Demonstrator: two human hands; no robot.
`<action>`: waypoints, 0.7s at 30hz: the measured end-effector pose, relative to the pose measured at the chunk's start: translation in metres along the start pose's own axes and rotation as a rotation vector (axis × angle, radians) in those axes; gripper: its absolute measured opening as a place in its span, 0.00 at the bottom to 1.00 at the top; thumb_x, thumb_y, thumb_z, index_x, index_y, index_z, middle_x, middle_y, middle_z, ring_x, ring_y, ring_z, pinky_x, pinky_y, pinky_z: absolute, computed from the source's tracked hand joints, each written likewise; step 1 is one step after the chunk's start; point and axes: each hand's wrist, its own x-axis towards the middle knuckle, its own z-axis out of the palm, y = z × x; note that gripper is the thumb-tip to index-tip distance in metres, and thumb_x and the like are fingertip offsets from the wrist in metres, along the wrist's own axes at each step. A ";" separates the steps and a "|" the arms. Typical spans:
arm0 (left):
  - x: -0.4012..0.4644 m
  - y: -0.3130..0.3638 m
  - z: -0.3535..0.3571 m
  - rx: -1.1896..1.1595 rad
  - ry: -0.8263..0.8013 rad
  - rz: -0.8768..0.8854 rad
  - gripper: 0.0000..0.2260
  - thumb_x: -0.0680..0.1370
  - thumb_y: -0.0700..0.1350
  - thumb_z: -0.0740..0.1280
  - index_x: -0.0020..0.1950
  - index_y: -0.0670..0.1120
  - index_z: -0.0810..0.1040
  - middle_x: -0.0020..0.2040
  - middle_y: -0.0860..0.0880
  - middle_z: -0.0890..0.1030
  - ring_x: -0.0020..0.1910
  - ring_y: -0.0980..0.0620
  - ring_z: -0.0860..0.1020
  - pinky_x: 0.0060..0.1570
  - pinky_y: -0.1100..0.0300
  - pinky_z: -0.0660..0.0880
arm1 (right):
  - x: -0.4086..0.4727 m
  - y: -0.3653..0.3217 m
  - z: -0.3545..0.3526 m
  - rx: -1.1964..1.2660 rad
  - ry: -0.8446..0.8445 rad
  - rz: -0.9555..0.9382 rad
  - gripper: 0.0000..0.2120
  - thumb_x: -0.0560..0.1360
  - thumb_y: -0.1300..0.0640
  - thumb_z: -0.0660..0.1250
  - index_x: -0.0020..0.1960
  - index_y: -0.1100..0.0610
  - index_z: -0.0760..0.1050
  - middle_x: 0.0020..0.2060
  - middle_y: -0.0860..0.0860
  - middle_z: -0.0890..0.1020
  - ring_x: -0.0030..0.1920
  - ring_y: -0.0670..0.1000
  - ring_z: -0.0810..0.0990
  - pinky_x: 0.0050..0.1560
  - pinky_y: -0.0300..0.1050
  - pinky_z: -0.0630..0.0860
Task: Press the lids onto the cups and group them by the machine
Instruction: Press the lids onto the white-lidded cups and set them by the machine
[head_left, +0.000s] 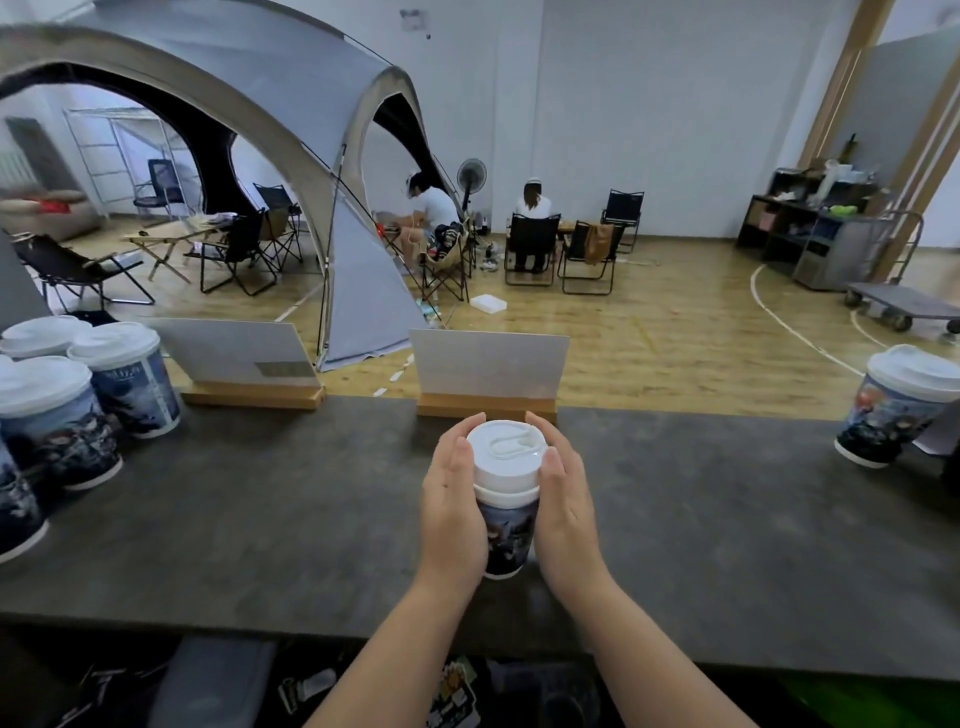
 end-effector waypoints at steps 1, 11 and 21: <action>-0.002 -0.001 0.001 -0.008 -0.002 0.018 0.17 0.79 0.53 0.55 0.61 0.50 0.78 0.55 0.48 0.83 0.56 0.47 0.81 0.58 0.43 0.78 | -0.002 0.000 0.002 0.032 -0.003 0.001 0.23 0.77 0.36 0.52 0.67 0.42 0.71 0.63 0.50 0.76 0.65 0.50 0.75 0.66 0.56 0.72; 0.011 -0.022 0.005 -0.060 0.059 0.147 0.19 0.78 0.44 0.51 0.59 0.44 0.79 0.52 0.43 0.84 0.52 0.43 0.82 0.50 0.40 0.79 | -0.001 -0.003 0.019 0.101 0.134 -0.173 0.20 0.77 0.48 0.50 0.58 0.57 0.72 0.48 0.44 0.82 0.49 0.47 0.82 0.45 0.35 0.77; 0.026 -0.016 -0.018 0.105 -0.055 0.143 0.17 0.79 0.50 0.56 0.57 0.51 0.82 0.63 0.55 0.80 0.63 0.53 0.77 0.62 0.50 0.74 | -0.002 -0.005 0.008 0.089 0.097 0.005 0.17 0.71 0.39 0.57 0.55 0.45 0.72 0.48 0.47 0.81 0.51 0.50 0.82 0.49 0.52 0.80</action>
